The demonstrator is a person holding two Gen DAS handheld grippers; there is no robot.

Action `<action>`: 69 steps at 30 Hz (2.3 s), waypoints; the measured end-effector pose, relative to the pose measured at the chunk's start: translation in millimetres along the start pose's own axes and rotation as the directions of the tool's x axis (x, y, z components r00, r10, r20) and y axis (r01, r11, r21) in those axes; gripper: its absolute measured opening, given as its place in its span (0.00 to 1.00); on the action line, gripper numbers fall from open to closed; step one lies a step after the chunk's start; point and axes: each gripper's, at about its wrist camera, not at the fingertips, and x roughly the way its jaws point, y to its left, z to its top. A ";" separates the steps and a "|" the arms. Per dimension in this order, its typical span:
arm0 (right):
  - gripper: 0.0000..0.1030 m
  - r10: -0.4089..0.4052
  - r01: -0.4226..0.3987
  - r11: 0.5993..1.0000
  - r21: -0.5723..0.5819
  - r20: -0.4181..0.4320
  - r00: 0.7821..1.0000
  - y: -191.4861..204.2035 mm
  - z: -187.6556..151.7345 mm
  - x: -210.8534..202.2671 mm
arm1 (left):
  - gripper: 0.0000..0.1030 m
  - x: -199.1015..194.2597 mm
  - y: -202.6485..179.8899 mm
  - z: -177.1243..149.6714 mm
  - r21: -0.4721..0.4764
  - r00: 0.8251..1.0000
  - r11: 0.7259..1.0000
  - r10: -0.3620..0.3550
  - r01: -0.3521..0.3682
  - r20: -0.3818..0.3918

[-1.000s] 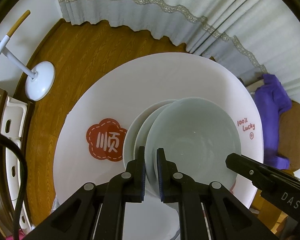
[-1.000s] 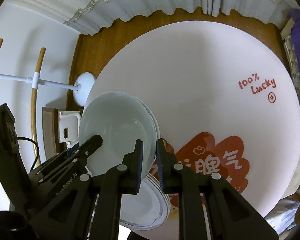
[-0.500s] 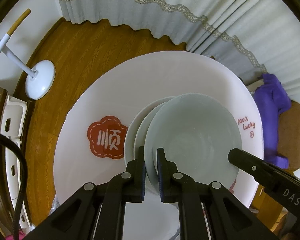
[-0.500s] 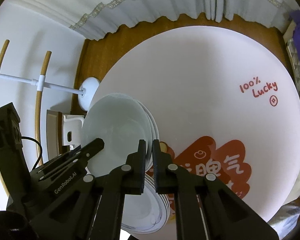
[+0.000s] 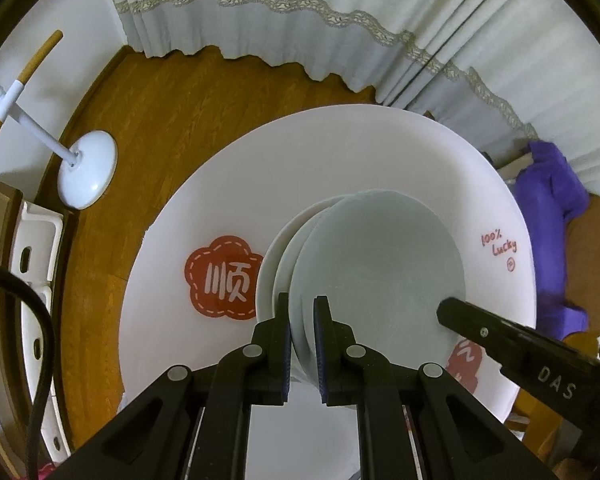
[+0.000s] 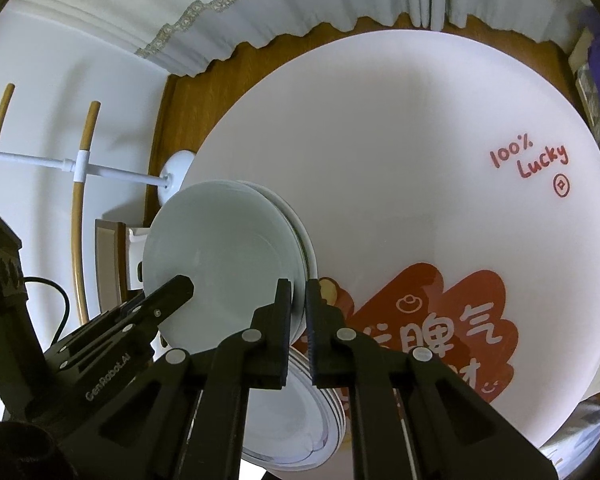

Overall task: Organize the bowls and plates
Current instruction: 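Lower the held bowl with both tools into the nested white bowls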

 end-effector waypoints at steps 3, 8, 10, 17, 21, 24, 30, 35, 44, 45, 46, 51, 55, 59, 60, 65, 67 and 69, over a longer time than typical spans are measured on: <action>0.06 -0.001 0.001 1.000 0.004 0.004 1.000 -2.5 1.3 0.1 | 0.06 -1.1 -2.1 -0.7 0.006 1.000 1.000 0.007 -0.007 0.003; 0.10 -0.017 0.017 1.000 -0.001 0.004 1.000 0.0 1.0 -0.2 | 0.06 -1.2 -1.3 1.3 0.004 1.000 1.000 0.005 -0.005 -0.003; 0.10 -0.024 0.024 1.000 -0.004 0.000 1.000 1.3 0.9 -0.5 | 0.06 -0.9 -0.5 1.9 0.004 1.000 1.000 0.004 -0.004 -0.001; 0.20 -0.055 0.055 0.998 0.013 -0.003 0.999 -1.7 -0.5 -3.5 | 0.06 -0.1 0.2 1.6 0.006 1.000 1.000 0.007 -0.007 -0.002; 0.22 -0.024 0.024 0.999 0.030 -0.021 1.000 -9.3 0.4 4.3 | 0.06 -1.2 -3.0 1.0 0.016 1.000 1.000 0.020 -0.020 -0.004; 0.22 -0.001 0.002 0.999 0.038 -0.021 1.000 -12.6 1.2 9.2 | 0.06 -1.9 -6.7 -0.1 0.038 0.999 0.998 0.044 -0.044 -0.002; 0.19 0.060 -0.058 0.997 0.052 -0.036 0.998 -23.6 2.4 18.9 | 0.06 -1.6 -7.3 -1.7 0.040 0.999 0.998 0.044 -0.044 -0.002; 0.16 0.091 -0.089 0.995 0.055 -0.037 0.995 -28.1 1.2 22.1 | 0.07 -2.6 -6.6 -2.1 0.038 0.999 0.998 0.042 -0.041 -0.006; 0.15 0.106 -0.104 0.993 0.051 -0.039 0.994 -27.9 3.2 23.2 | 0.07 -4.3 -1.3 -2.4 0.017 1.000 1.000 0.026 -0.025 -0.014; 0.15 0.109 -0.107 0.993 0.051 -0.039 0.993 -28.5 3.5 22.6 | 0.07 -4.8 -2.4 -2.8 0.018 1.000 0.999 0.027 -0.027 -0.014; 0.15 0.115 -0.113 0.992 0.056 -0.038 0.993 -29.2 3.3 22.6 | 0.07 -5.2 -2.6 -3.1 0.020 1.000 0.999 0.026 -0.026 -0.014; 0.13 0.127 -0.124 0.990 0.064 -0.039 0.991 -31.0 3.5 23.6 | 0.08 -6.6 -0.4 -4.7 -0.003 1.000 1.000 -0.001 0.001 -0.017; 0.13 0.133 -0.130 0.989 0.072 -0.040 0.990 -32.7 4.1 23.5 | 0.08 -7.7 3.5 -5.5 -0.015 1.000 1.000 -0.011 0.011 -0.019; 0.13 0.133 -0.130 0.989 0.074 -0.041 0.990 -33.0 4.2 23.4 | 0.12 -12.2 3.5 -7.1 -0.014 1.000 1.000 0.001 -0.001 -0.012; 0.13 0.135 -0.131 0.989 0.074 -0.041 0.990 -32.7 4.5 23.5 | 0.15 -12.6 4.0 -8.1 -0.016 1.000 1.000 0.005 -0.006 -0.012; 0.13 0.134 -0.131 0.989 0.073 -0.040 0.990 -32.7 4.9 22.3 | 0.15 -12.3 3.4 -11.5 -0.017 1.000 1.000 0.002 -0.002 -0.017; 0.13 0.132 -0.129 0.989 0.072 -0.040 0.990 -33.4 4.7 22.7 | 0.15 -12.3 3.3 -11.3 -0.022 1.000 1.000 0.000 -0.001 -0.017; 0.13 0.129 -0.126 0.990 0.070 -0.040 0.991 -32.9 4.2 22.4 | 0.16 -12.0 3.7 -10.8 -0.027 1.000 1.000 -0.002 0.001 -0.019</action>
